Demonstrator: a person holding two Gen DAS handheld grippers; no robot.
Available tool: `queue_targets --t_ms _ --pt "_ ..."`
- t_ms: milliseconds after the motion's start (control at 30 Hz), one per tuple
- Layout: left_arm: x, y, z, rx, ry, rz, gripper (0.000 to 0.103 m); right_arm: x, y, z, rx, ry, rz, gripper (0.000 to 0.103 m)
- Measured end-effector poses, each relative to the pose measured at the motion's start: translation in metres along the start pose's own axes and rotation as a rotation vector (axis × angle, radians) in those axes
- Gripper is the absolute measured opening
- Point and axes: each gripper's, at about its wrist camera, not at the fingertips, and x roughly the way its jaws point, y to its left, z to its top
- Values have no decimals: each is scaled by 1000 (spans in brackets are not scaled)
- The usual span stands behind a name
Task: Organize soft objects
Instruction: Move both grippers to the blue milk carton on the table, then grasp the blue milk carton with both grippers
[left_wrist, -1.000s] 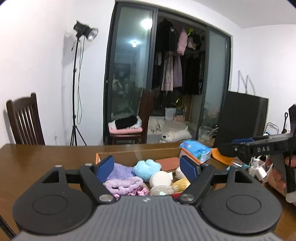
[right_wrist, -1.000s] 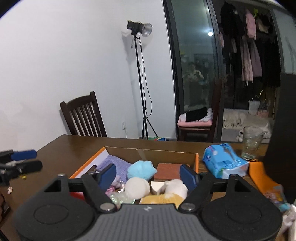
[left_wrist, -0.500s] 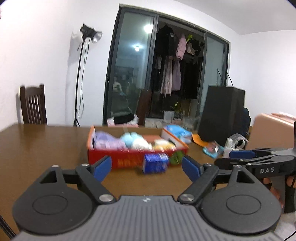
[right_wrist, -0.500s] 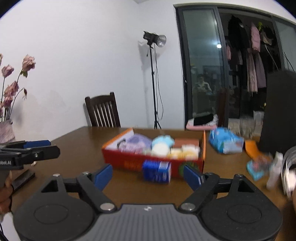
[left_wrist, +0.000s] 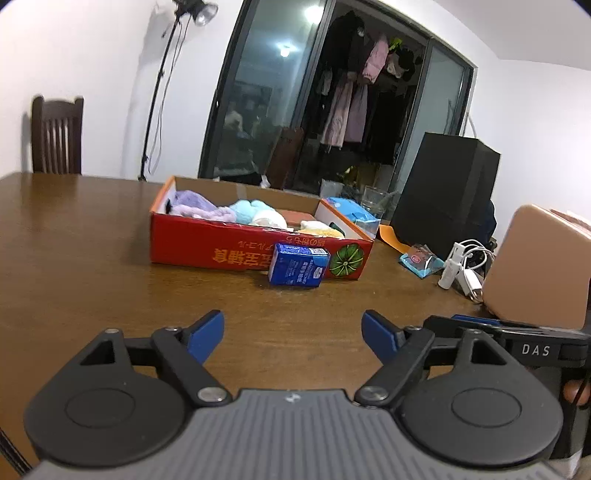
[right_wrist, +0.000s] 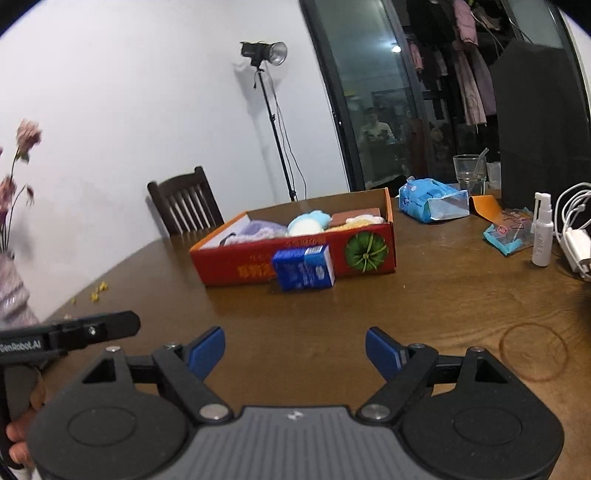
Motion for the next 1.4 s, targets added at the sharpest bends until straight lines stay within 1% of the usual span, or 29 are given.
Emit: queue_targets --t_ms 67,100,133,200,267,333,400,433,467,500,533,567,633,667,767,867,967,1000,1033,1067,1133,1233,1333,1400 --pt "23 4 12 -11 11 -12 71 18 -5 11 4 11 2 76" --pt "38 7 21 -23 13 -23 69 30 -8 17 7 15 8 75" --pt "52 10 29 -35 20 -25 64 43 -10 25 13 17 16 75" --pt "85 16 45 -55 40 -42 58 69 -16 39 27 18 28 69" --pt "118 23 58 -81 80 -53 48 99 -24 54 55 28 41 62" --pt "148 30 67 -108 113 -74 46 128 -32 65 101 40 48 57" --pt "172 34 72 -126 145 -87 41 152 -37 72 123 56 53 51" --pt "184 37 72 -141 166 -96 37 163 -39 75 127 67 52 44" --pt "191 39 73 -152 181 -105 32 171 -40 75 131 78 55 40" --pt "200 40 72 -160 203 -121 27 179 -42 75 139 90 60 38" --pt "203 41 71 -164 201 -123 27 184 -43 74 142 96 69 31" --pt "205 41 71 -160 192 -122 25 185 -43 73 136 85 68 30" --pt "201 41 69 -166 200 -130 24 182 -43 71 121 84 72 29" --pt "197 41 68 -170 204 -132 22 179 -42 71 115 87 74 26" --pt "170 37 57 -171 217 -143 21 160 -35 66 86 90 80 22" --pt "133 33 28 -162 226 -168 21 127 -21 42 63 104 97 23" --pt "98 40 0 -236 263 -172 21 97 -10 10 97 167 139 23" --pt "85 40 -7 -259 269 -182 22 86 -5 2 93 179 153 25" --pt "72 39 -12 -254 272 -199 25 73 1 -6 78 188 169 30" --pt "60 35 -16 -235 272 -215 32 60 6 -11 69 189 188 36" --pt "39 31 -22 -203 251 -221 38 41 11 -16 82 186 218 38" --pt "32 32 -20 -210 220 -204 39 32 13 -14 88 151 192 38" --pt "41 30 -17 -206 205 -153 38 43 13 -14 93 155 134 38" --pt "48 29 -18 -193 209 -134 38 51 13 -15 86 160 119 38"
